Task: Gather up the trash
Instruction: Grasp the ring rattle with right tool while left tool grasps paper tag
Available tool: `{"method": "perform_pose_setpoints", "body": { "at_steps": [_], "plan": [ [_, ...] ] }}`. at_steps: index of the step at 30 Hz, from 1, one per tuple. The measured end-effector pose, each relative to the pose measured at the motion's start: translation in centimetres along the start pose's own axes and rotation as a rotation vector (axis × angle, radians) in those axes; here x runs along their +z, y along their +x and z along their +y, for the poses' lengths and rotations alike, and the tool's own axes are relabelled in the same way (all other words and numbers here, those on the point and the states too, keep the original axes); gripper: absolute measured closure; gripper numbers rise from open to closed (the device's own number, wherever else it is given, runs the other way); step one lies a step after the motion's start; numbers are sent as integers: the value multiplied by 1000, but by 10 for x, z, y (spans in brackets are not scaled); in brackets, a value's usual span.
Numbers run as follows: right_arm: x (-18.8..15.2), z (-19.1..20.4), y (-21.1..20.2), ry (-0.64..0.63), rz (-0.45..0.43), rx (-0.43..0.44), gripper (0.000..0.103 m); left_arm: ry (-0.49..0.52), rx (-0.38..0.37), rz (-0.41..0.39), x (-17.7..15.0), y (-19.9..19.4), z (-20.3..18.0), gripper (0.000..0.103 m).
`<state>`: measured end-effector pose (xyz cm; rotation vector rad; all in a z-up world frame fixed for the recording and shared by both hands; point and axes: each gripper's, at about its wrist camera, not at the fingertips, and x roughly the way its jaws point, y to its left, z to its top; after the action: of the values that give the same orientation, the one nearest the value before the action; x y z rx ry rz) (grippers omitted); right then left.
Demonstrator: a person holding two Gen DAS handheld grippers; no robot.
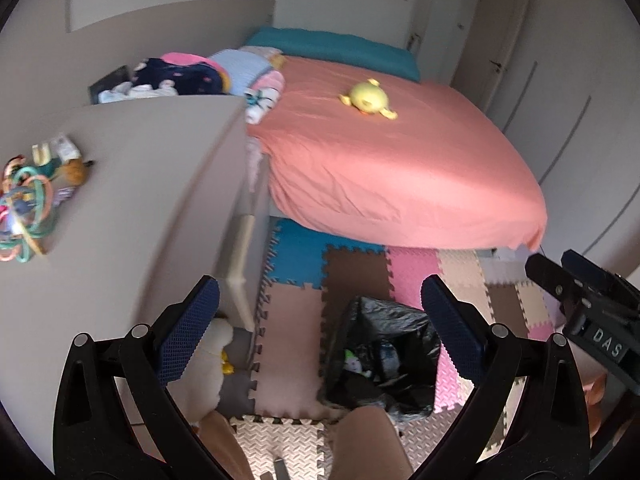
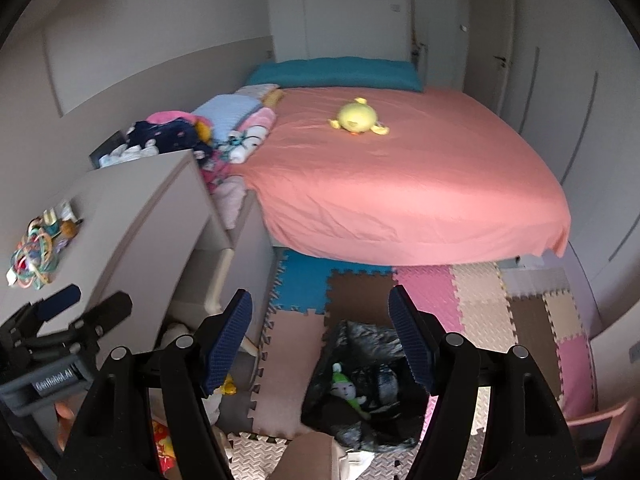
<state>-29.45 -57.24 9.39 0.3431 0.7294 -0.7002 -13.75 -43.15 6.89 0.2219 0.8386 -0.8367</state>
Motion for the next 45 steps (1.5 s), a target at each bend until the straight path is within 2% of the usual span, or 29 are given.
{"method": "perform_pose_setpoints", "body": {
  "at_steps": [8, 14, 23, 30, 38, 43, 45],
  "plan": [
    [11, 74, 0, -107, -7, 94, 30, -105, 96, -65, 5, -40, 81, 5],
    [19, 151, 4, -209, -6, 207, 30, -238, 236, -108, 6, -73, 174, 5],
    [26, 276, 12, -347, 19, 407, 30, -430, 423, -143, -10, -122, 296, 5],
    [31, 360, 24, -426, 54, 519, 30, -532, 513, -132, -17, -139, 364, 5],
    [33, 428, 45, -486, 111, 556, 30, -642, 568, -96, -20, -131, 430, 5],
    [31, 454, 63, -528, 134, 513, 30, -700, 605, -81, -15, -123, 468, 5],
    [30, 460, 71, -534, 153, 494, 36, -721, 616, -63, -10, -114, 481, 5]
  ]
}}
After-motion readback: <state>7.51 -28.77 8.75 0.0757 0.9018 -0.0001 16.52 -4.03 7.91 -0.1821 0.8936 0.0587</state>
